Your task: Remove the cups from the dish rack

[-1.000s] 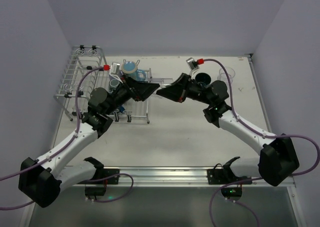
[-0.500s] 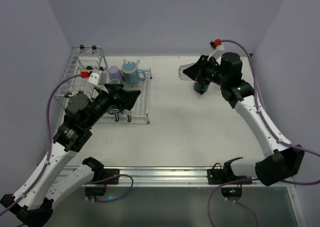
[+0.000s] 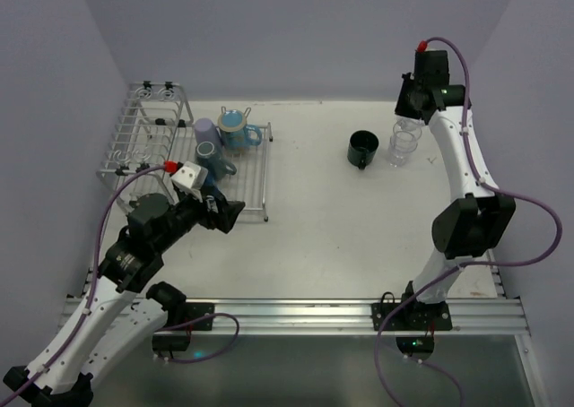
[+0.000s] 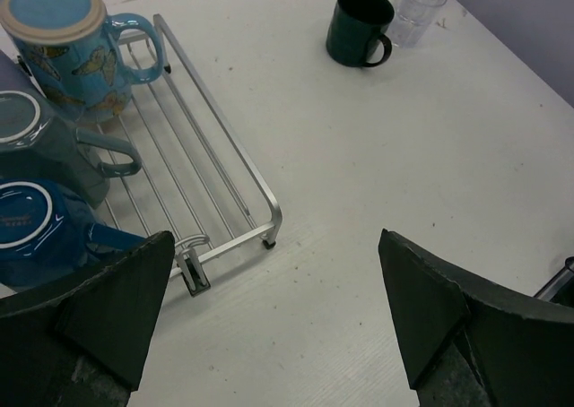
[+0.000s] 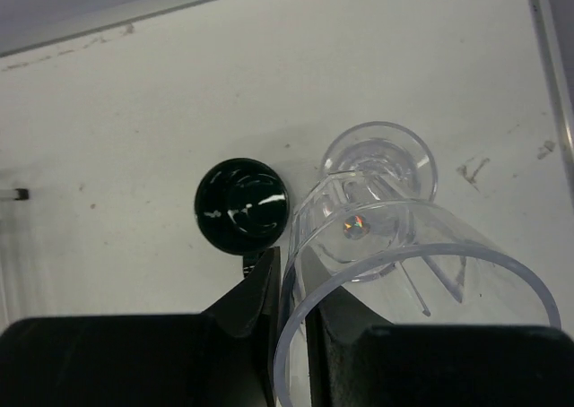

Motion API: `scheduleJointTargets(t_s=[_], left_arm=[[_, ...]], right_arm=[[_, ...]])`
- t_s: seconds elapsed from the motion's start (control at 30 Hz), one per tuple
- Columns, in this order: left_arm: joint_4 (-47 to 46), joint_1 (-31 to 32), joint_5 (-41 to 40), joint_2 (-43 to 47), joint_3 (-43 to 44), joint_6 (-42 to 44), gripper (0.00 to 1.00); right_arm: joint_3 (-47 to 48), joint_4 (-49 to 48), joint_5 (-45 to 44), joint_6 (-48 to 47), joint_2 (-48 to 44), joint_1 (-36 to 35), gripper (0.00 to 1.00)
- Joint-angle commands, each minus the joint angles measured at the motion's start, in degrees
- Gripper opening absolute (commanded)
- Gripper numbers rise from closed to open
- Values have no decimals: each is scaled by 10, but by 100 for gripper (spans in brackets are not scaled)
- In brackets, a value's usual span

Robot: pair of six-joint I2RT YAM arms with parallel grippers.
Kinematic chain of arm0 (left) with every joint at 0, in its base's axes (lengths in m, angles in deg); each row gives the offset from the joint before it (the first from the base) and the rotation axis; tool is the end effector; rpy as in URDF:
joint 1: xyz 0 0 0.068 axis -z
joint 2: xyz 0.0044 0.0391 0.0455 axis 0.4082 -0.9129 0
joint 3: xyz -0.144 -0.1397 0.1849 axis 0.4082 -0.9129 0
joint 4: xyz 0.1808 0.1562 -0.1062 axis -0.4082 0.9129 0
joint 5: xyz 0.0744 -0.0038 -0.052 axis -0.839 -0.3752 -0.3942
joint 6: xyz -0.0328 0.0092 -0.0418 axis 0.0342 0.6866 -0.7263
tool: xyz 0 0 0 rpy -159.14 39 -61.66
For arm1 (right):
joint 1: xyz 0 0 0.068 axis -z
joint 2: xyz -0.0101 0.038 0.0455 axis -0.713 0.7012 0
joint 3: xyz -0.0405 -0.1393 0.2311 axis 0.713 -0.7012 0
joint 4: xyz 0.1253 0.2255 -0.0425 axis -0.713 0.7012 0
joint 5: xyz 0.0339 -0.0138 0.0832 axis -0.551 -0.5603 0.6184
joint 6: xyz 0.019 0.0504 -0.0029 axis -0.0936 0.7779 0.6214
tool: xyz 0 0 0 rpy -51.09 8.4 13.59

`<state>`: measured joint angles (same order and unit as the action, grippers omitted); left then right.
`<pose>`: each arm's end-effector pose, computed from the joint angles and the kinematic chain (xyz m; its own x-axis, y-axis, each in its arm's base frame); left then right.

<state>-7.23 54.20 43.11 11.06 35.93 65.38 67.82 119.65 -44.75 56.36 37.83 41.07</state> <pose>0.1195 -0.0730 0.3298 -0.3166 -0.0825 -0.9450 0.5186 0.8191 -0.2453 0.3830 0.0251 0.3947 -0.5860 0.2123 -0.7820 0.1772 0.9753 0.1319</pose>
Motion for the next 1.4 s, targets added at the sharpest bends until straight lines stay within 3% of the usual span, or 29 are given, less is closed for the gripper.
scheduleJointTargets(t_s=[0.0,0.13,0.33,1.37], left_arm=[[-22,1,-5,18,-14,22,100],[-28,2,-4,15,-21,20,100],[-30,8,-17,7,-23,19,100],[-26,7,-51,-17,-22,17,100]], right_arm=[[91,85,-56,-39,44,1,0],[171,121,-54,-45,105,4,0],[220,147,-49,-53,160,5,0],[201,141,-42,-68,230,19,0]])
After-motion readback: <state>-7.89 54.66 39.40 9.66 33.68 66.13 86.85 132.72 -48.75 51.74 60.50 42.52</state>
